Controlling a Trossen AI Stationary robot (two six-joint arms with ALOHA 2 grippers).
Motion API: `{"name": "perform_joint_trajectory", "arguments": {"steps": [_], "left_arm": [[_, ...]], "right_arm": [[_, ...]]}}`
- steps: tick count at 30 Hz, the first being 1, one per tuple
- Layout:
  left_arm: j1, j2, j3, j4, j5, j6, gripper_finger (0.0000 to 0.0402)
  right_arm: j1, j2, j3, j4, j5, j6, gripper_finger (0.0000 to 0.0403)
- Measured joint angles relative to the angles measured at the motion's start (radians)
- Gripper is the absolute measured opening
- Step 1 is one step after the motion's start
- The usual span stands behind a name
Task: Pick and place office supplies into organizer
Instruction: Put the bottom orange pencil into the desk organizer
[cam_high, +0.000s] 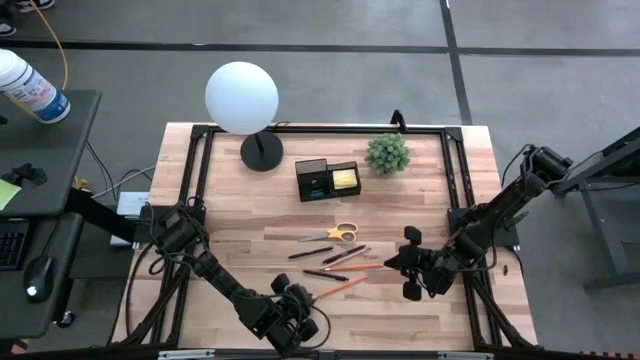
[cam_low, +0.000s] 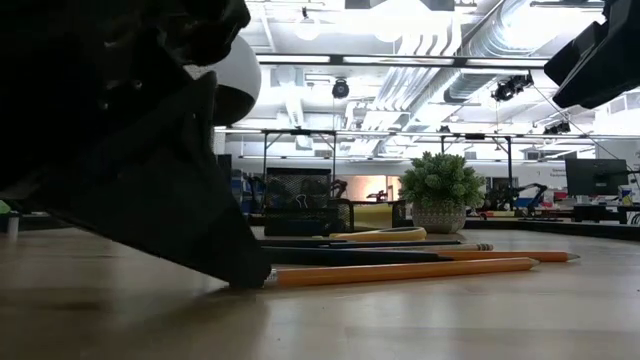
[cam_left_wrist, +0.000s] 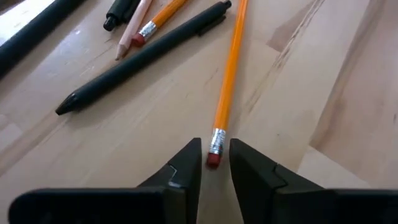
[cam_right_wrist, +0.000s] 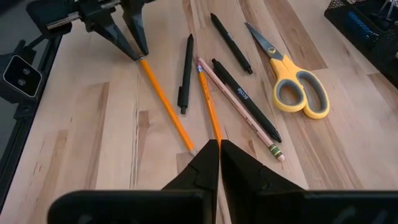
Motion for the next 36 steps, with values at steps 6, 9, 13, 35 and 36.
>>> {"name": "perform_joint_trajectory", "arguments": {"steps": [6, 9, 13, 35, 36], "left_arm": [[-0.001, 0.008, 0.001, 0.024, -0.025, -0.004, 0.0074], [0.001, 0.018, 0.002, 0.030, -0.032, -0.005, 0.0074], [0.000, 0.022, 0.002, 0.028, -0.030, -0.023, 0.0074], [0.000, 0.010, 0.001, 0.043, 0.037, -0.049, 0.0012], [0.000, 0.005, 0.000, 0.040, 0.038, -0.050, 0.0007]], "right_arm": [[0.000, 0.000, 0.000, 0.007, -0.002, 0.000, 0.0014], [0.000, 0.000, 0.000, 0.009, -0.004, 0.006, 0.0014], [0.000, 0.000, 0.000, 0.010, -0.005, 0.015, 0.0014], [0.000, 0.000, 0.000, 0.012, -0.004, 0.015, 0.0013], [0.000, 0.000, 0.000, 0.012, -0.004, 0.015, 0.0013]]}}
